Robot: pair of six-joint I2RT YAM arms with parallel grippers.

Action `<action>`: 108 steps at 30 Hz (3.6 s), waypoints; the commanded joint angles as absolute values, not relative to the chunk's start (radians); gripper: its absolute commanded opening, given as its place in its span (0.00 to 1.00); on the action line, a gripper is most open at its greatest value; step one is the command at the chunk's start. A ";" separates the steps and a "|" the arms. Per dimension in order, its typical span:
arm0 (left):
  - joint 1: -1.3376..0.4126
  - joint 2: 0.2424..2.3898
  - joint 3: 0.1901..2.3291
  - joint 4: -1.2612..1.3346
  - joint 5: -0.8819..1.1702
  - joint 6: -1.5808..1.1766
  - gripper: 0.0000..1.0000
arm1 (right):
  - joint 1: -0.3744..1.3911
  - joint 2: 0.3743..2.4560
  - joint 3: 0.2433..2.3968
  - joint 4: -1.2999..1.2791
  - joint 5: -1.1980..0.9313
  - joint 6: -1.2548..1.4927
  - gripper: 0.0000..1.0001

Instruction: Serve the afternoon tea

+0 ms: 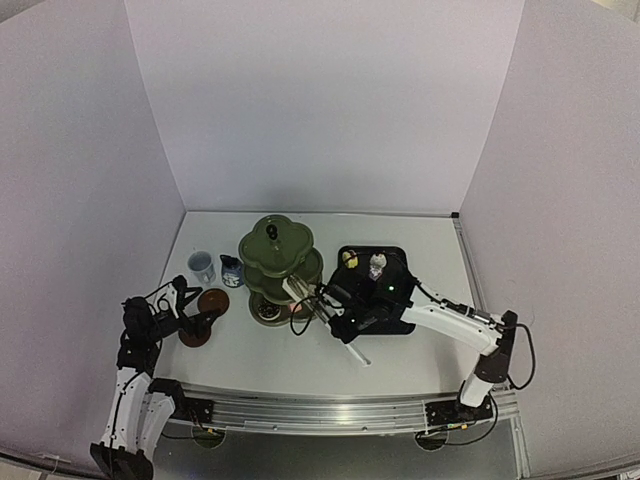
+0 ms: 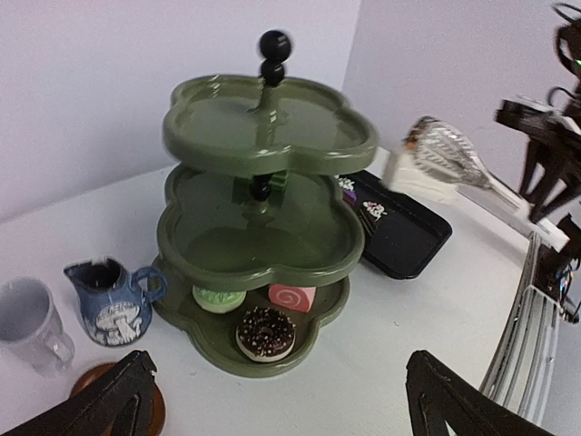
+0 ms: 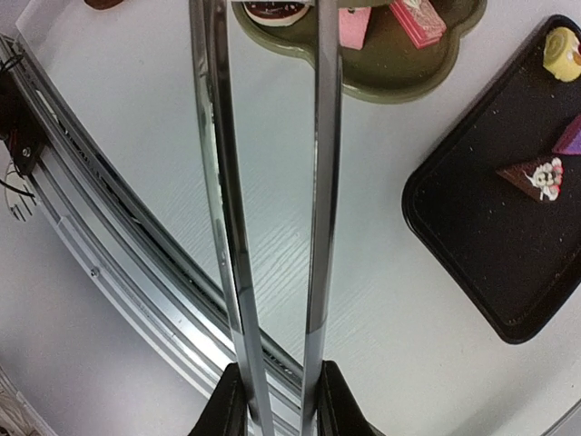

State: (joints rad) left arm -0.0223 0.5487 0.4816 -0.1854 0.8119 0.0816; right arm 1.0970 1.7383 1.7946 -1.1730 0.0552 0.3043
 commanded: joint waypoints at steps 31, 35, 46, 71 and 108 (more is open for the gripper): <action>-0.321 0.638 0.625 -0.478 0.853 1.324 0.89 | 1.109 2.188 2.264 -1.316 0.192 0.329 0.00; -0.435 0.678 0.559 -0.299 0.770 1.521 0.89 | 1.109 2.204 2.275 -1.315 0.185 0.344 0.00; -0.783 1.063 0.546 0.201 0.479 1.754 0.78 | 1.109 2.228 2.310 -1.312 0.168 0.365 0.00; -0.811 1.421 0.652 0.606 0.236 1.710 0.65 | 1.108 2.230 2.306 -1.280 0.127 0.357 0.00; -0.812 1.465 0.657 0.560 0.301 1.762 0.00 | 1.107 2.244 2.309 -1.261 0.126 0.373 0.16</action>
State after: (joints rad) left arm -0.8116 1.4868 0.6606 0.5278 0.2733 1.7588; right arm 1.0884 2.2265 2.2780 -1.2769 0.1511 0.3699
